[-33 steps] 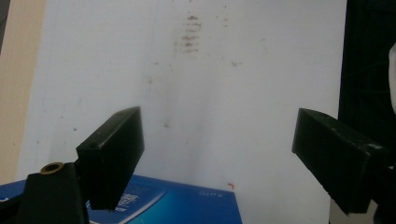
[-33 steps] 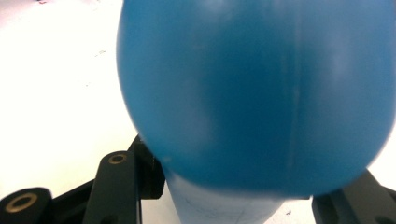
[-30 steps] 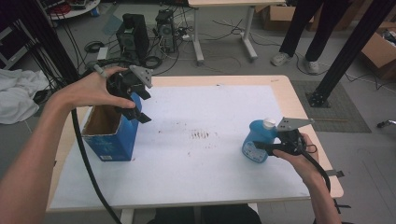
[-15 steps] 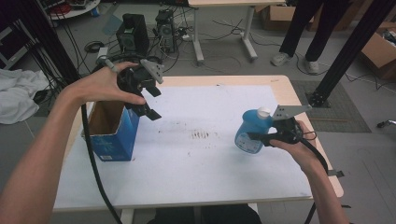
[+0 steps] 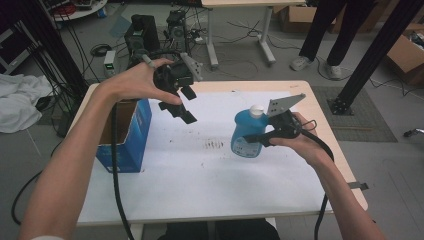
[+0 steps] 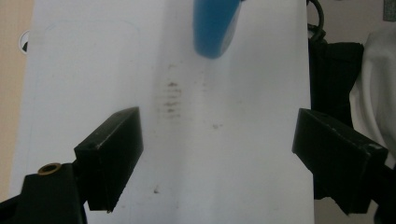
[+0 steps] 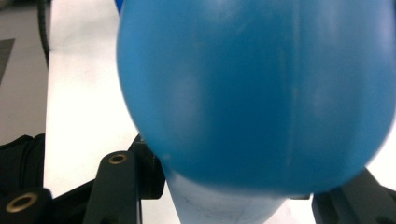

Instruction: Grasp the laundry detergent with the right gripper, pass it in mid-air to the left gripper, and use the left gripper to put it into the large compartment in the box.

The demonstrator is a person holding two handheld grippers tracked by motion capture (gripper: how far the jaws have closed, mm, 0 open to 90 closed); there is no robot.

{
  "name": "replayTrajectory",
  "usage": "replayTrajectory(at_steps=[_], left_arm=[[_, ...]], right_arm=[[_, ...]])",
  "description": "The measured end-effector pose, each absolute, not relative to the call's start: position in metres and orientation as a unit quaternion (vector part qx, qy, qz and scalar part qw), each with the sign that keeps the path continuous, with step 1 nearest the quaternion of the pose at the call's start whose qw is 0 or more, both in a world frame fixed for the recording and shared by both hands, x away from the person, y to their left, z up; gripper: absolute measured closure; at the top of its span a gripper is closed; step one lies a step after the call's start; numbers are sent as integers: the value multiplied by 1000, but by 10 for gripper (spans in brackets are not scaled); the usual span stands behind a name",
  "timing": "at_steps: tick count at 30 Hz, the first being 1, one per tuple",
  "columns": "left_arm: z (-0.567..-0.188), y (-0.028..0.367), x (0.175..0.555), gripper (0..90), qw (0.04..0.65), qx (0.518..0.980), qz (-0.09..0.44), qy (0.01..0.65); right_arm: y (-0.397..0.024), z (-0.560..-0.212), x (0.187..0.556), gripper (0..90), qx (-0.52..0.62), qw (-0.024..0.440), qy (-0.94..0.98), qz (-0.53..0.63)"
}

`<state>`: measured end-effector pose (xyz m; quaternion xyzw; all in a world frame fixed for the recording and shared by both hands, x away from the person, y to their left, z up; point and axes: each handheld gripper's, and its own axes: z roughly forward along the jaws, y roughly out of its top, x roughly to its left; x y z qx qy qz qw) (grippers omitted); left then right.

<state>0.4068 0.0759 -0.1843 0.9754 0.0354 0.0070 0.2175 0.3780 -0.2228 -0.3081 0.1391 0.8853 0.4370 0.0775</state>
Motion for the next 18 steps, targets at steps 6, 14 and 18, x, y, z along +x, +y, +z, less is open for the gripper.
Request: replayTrajectory(at_steps=[6,14,18], left_arm=[[-191,55,412,170,209,977,-10,29],[-198,38,414,170,204,979,-16,20],[-203,29,409,169,206,978,-21,15]], right_arm=[[-200,-304,386,459,105,61,894,431],[-176,-307,389,459,73,39,897,434],[-166,-309,390,459,64,33,896,437]])
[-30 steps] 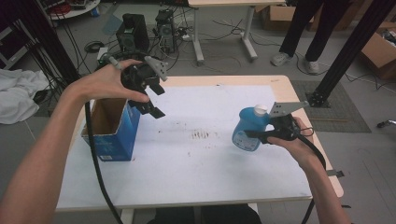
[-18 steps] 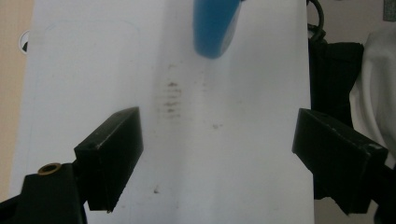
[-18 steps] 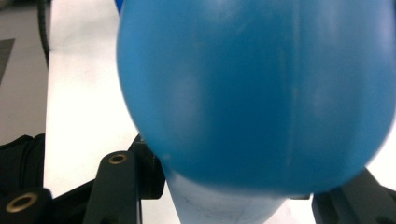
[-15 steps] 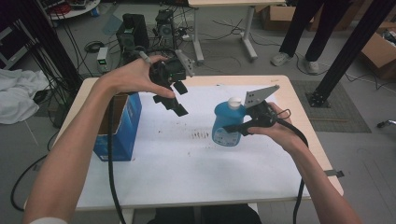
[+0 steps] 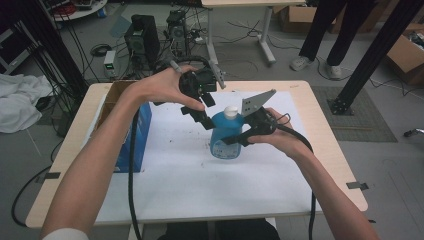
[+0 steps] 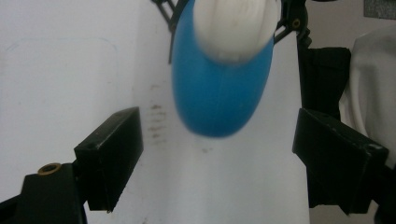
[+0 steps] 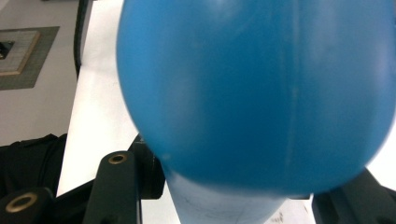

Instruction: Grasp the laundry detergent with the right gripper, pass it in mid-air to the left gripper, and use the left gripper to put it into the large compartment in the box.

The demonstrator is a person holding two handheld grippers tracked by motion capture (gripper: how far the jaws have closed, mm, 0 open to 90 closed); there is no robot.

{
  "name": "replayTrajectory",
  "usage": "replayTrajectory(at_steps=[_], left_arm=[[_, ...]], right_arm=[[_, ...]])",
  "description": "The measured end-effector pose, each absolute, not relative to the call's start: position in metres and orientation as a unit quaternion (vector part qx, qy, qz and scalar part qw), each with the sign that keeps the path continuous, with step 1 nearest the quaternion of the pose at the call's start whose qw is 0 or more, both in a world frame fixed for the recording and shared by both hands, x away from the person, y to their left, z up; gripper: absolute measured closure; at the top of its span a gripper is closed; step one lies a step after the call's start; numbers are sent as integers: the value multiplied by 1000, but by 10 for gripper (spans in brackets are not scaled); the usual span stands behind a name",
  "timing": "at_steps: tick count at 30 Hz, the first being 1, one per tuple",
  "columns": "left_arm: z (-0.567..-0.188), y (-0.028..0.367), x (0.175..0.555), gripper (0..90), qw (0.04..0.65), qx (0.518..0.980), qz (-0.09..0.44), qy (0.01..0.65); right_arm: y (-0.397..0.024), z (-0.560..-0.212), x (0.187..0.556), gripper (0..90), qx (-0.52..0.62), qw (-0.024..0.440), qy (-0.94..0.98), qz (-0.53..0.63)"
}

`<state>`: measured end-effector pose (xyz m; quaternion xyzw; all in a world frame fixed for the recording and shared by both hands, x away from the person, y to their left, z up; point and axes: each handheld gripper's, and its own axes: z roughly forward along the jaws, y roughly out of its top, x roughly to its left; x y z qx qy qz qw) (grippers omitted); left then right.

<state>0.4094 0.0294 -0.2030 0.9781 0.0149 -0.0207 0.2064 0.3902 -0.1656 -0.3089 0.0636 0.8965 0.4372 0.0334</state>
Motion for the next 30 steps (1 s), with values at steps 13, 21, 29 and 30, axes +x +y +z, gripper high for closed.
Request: replayTrajectory(at_steps=[13,21,29,30], left_arm=[[-224,16,406,170,188,982,-23,24],[-232,11,405,186,188,982,-21,26],[-232,9,403,197,186,982,-16,24],[-232,9,404,206,186,982,-14,24]], right_arm=[[-149,-317,390,458,58,24,897,438],[-146,-317,390,458,52,22,897,439],[-143,-318,391,458,43,17,898,438],[-143,-319,392,457,42,17,898,438]])
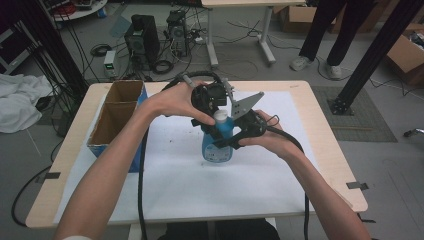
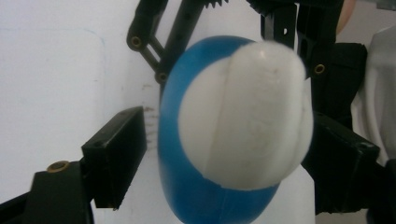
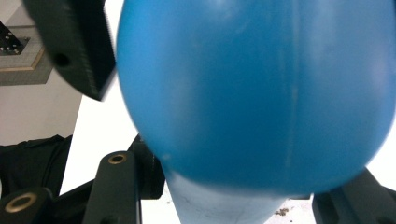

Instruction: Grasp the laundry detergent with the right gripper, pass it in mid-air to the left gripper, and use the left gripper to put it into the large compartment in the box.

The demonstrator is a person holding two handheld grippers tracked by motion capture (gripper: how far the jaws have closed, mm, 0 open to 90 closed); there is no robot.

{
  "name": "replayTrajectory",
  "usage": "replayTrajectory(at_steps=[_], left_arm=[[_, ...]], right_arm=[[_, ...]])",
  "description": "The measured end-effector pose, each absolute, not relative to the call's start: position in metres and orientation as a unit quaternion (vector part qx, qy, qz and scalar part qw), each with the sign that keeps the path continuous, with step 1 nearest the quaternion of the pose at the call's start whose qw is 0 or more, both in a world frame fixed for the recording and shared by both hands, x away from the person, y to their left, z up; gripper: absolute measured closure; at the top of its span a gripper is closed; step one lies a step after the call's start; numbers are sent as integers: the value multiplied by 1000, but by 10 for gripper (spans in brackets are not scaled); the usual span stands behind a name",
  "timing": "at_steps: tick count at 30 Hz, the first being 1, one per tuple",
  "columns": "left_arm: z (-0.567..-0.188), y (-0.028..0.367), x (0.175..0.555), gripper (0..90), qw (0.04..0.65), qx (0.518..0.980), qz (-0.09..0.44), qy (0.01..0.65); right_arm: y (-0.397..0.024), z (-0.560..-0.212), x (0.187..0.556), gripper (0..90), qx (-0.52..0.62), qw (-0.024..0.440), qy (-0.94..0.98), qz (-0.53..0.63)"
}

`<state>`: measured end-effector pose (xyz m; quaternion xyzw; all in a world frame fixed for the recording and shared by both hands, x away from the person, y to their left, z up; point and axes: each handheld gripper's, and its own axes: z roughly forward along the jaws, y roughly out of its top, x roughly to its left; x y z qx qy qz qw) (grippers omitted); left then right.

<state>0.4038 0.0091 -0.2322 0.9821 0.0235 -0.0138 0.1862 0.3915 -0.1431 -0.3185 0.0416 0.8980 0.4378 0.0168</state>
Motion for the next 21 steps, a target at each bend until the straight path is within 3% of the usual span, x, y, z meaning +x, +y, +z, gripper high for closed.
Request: replayTrajectory(at_steps=[21], left_arm=[[-235,7,401,314,182,983,-9,13]], right_arm=[[-144,-320,390,457,44,15,897,440]])
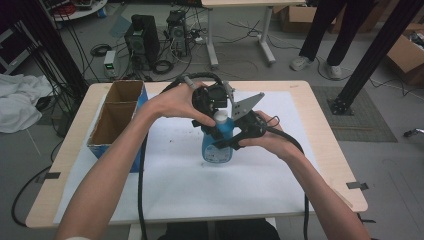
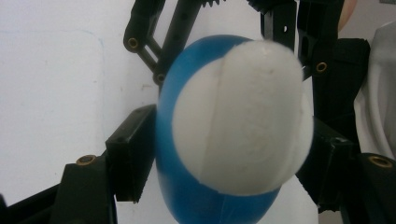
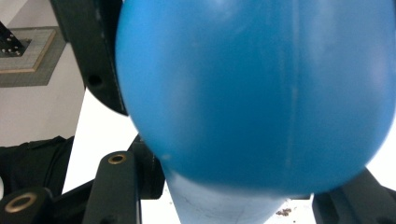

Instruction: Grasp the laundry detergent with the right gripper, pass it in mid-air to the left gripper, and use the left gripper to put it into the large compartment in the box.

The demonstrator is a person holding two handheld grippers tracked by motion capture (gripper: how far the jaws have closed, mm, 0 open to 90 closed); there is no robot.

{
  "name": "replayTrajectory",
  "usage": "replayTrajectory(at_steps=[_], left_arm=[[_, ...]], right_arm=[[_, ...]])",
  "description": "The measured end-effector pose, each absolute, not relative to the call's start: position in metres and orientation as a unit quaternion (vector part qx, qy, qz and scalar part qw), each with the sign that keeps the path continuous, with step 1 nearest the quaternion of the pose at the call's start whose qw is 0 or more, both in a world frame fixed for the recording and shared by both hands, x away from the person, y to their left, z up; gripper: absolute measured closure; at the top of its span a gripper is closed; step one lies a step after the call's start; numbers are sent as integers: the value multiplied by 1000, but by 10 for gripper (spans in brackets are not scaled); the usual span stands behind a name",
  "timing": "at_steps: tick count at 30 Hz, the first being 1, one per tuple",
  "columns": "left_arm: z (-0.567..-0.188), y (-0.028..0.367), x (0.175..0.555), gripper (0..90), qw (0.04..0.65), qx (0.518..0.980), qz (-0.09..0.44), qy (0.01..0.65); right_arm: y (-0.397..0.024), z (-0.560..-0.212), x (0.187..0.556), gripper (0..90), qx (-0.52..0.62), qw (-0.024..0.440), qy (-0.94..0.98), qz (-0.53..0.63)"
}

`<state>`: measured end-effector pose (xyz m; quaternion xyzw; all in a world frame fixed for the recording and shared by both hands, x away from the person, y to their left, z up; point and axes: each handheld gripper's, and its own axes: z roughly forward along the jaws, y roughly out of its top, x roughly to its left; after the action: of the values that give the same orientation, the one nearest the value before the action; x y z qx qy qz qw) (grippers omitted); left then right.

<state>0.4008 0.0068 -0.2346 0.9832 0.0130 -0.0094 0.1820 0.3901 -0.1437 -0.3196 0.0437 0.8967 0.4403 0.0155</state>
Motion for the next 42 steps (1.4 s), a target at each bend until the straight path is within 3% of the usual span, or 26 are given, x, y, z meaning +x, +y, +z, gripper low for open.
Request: replayTrajectory(at_steps=[14,42], left_arm=[[-239,6,400,368,178,984,-13,17],[-242,3,397,376,167,986,-10,26]], right_arm=[[-142,-321,389,457,44,14,897,439],[-143,-330,390,446,39,0,889,456]])
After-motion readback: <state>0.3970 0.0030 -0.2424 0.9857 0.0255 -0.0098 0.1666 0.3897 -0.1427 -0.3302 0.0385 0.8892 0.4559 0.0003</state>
